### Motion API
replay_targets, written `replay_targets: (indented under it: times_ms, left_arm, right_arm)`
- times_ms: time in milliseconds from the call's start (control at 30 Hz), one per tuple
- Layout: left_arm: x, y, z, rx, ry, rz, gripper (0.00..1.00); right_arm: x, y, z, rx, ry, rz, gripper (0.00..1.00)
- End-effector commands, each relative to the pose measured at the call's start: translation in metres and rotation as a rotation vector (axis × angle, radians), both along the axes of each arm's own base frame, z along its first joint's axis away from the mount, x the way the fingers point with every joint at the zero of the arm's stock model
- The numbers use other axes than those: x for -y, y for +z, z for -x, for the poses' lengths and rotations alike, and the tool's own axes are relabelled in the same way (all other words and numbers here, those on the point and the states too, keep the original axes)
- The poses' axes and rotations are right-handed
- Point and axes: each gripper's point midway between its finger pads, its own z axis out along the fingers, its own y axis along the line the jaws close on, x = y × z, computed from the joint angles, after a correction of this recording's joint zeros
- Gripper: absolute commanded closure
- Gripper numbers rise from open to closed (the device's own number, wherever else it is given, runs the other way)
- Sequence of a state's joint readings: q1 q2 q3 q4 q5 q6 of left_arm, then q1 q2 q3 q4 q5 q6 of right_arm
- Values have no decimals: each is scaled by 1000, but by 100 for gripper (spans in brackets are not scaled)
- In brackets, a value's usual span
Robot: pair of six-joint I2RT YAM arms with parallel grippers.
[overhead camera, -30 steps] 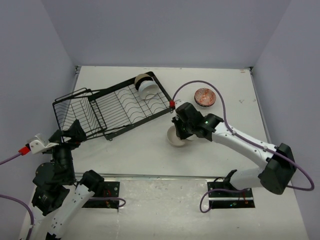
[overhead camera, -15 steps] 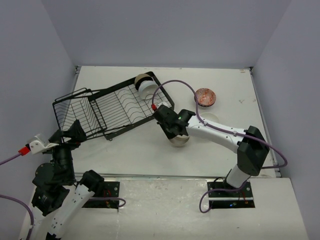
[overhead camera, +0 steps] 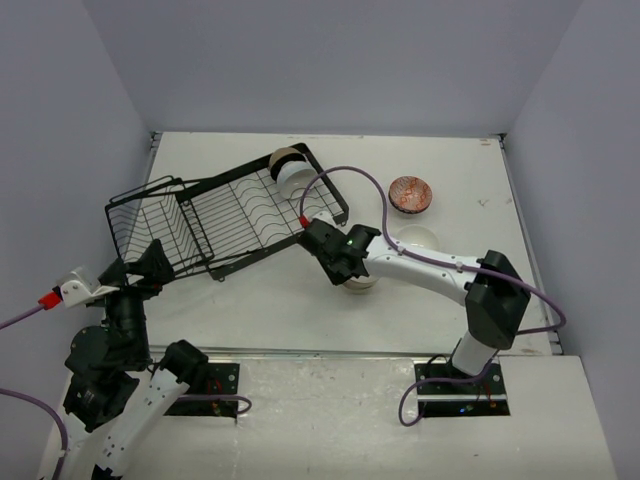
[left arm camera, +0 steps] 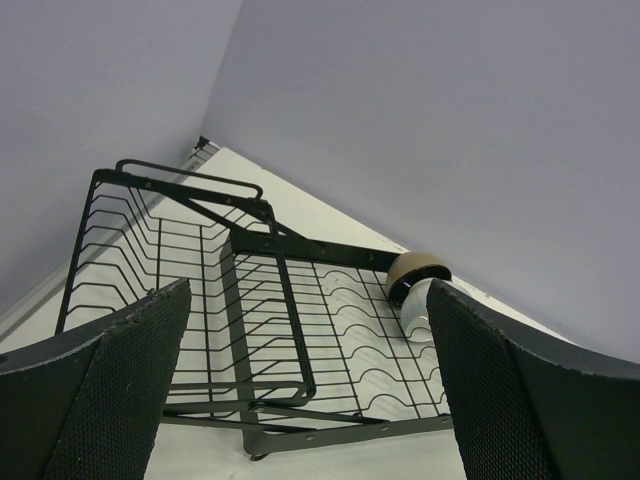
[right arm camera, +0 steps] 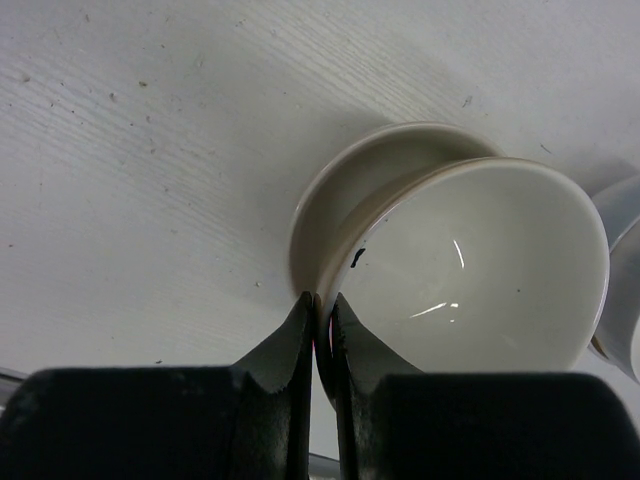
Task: Unload the bowls from the dish rack
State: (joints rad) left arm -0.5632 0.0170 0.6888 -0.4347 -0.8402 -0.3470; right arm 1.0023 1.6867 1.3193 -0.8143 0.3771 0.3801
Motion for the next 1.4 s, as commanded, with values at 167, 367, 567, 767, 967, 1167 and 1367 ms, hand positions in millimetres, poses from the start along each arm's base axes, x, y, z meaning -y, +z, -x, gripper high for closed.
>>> replay_targets:
  times_ms: [167,367,567,767,967,1167,1367]
  left_arm:
    - [1,0,-1,4,-3,-27,0]
    - [0,0,-1,4,0,-26,0]
    - [1,0,-1,2,-1,-26,0]
    - [1,-1,-1,0,0,-27,0]
    - [1,-1,-1,1,-1,-28,0]
    - [1,0,-1,2,-1,-26,0]
    - [1,0,-1,1,-3,-28,0]
  right_arm:
    - [-5,-1,-14,61,-28,23,100]
    - [-7,-3,-13,48,-30,20,79]
    - [-7,6,-13,61,-33,-2,65]
    - [-5,13,-8,55,-38,-14,66]
    - [-10,15,0,40,-23,-49,73]
    - [-10,-2,2,13,-30,-19,82]
    - [-9,-2,1,14,-36,-15,87]
